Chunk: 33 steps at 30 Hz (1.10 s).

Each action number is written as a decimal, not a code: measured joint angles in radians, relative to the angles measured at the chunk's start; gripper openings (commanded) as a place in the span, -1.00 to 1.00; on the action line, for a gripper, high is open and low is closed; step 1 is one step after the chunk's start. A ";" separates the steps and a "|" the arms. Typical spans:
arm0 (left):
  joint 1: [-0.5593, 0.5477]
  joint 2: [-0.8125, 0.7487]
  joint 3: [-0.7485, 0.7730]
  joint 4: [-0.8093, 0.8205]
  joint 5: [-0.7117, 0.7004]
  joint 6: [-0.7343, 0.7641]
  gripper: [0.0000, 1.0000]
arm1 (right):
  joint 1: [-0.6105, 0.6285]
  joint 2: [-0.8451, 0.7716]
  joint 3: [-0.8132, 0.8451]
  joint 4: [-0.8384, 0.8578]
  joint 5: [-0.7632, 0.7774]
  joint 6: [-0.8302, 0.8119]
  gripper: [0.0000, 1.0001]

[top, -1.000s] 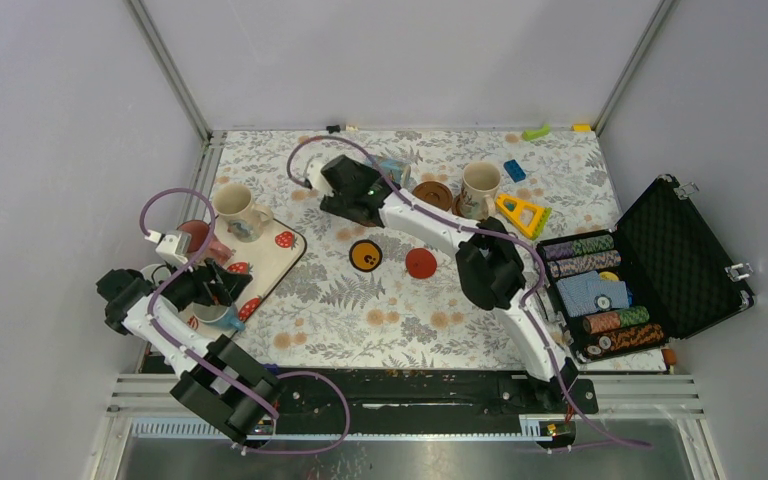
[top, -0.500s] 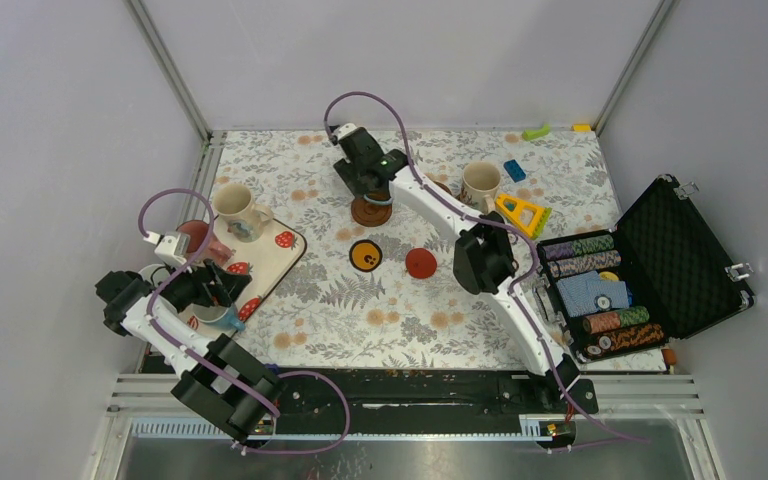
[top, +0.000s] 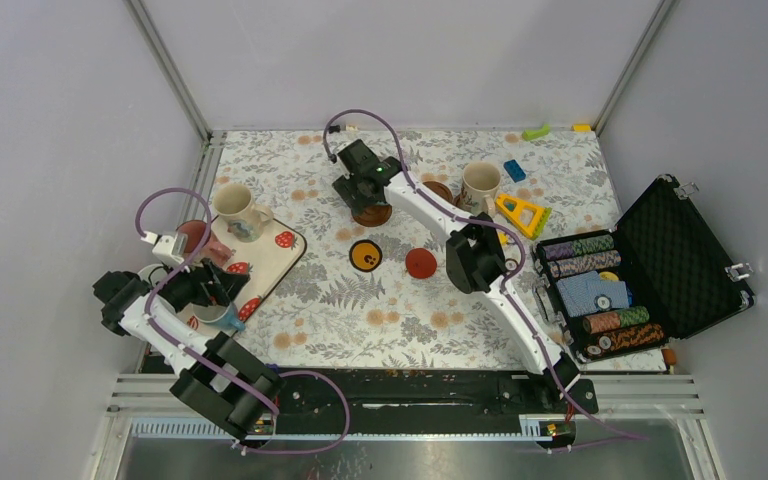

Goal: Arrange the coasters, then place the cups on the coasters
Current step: Pick up the cup at the center of the board.

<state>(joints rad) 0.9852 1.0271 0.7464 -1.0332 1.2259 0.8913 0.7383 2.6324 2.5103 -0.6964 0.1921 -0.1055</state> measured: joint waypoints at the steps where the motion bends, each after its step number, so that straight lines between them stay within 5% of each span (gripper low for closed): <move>1: 0.001 0.000 0.002 0.000 0.000 0.000 0.97 | 0.000 0.000 0.000 -0.008 0.000 -0.013 0.63; 8: 0.004 0.003 0.007 -0.002 0.002 0.002 0.97 | -0.005 -0.024 -0.074 -0.061 0.005 -0.240 0.61; 15: 0.005 0.034 0.018 -0.022 0.004 0.024 0.97 | -0.034 -0.031 -0.077 -0.144 -0.060 -0.436 0.34; 18: 0.005 0.034 0.022 -0.024 0.005 0.031 0.97 | -0.048 -0.031 -0.074 -0.168 -0.083 -0.503 -0.06; 21: 0.006 0.034 0.022 -0.027 0.005 0.036 0.97 | -0.056 -0.030 -0.071 -0.195 -0.091 -0.555 -0.23; 24: 0.006 0.035 0.022 -0.029 0.006 0.038 0.97 | -0.060 -0.026 -0.069 -0.214 -0.105 -0.605 -0.99; 33: 0.009 0.045 0.025 -0.043 0.007 0.053 0.97 | -0.052 -0.016 -0.073 -0.147 -0.091 -0.726 -1.00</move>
<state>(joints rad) 0.9939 1.0718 0.7712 -1.0763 1.2327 0.9440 0.6865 2.6164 2.4371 -0.8436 0.1009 -0.8310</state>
